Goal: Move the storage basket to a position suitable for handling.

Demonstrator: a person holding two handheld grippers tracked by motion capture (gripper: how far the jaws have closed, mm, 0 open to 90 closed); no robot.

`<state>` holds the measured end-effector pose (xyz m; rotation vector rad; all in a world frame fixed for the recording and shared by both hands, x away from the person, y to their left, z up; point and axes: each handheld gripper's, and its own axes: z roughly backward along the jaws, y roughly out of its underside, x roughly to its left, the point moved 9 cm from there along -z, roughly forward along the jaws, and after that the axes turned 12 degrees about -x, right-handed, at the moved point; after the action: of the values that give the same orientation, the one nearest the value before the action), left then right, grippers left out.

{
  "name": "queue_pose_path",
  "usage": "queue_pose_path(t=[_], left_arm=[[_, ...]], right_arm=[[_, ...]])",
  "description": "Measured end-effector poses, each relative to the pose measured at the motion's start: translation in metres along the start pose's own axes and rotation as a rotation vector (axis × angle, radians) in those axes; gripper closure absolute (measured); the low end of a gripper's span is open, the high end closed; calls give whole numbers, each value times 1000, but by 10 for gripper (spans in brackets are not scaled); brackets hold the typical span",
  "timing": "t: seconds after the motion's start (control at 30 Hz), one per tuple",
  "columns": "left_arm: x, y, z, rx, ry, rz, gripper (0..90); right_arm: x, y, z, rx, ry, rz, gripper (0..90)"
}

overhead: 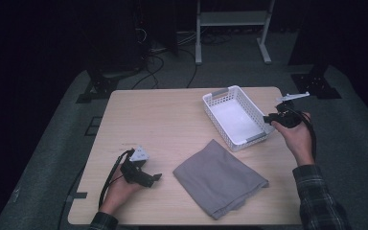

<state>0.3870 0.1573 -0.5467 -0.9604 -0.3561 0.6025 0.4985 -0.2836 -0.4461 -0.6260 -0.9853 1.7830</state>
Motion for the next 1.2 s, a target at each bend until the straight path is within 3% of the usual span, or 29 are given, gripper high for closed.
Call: queue_pose_path(t=[0.13, 0.17, 0.33, 0.37, 0.47, 0.57, 0.7, 0.9, 1.2], left_arm=[[0, 0, 0, 3, 1, 0, 0], [0, 0, 0, 3, 1, 0, 0], [0, 0, 0, 3, 2, 1, 0], [0, 0, 0, 3, 2, 2, 0], [0, 0, 0, 3, 2, 2, 0], [0, 0, 0, 3, 2, 2, 0], [0, 0, 0, 3, 1, -1, 0], [0, 0, 0, 3, 1, 0, 0], [0, 0, 0, 4, 2, 2, 0]], right_arm=[[14, -4, 3, -12, -27, 5, 659], [26, -6, 3, -15, -50, 10, 656], [47, -10, 0, -18, -93, 30, 651], [58, -12, -2, -17, -114, 34, 646], [74, -14, -8, -17, -146, 45, 643], [83, -15, -12, -15, -162, 48, 639], [105, -17, -24, -4, -201, 67, 624], [122, -22, -39, 3, -230, 86, 616], [136, -25, -62, 30, -246, 89, 613]])
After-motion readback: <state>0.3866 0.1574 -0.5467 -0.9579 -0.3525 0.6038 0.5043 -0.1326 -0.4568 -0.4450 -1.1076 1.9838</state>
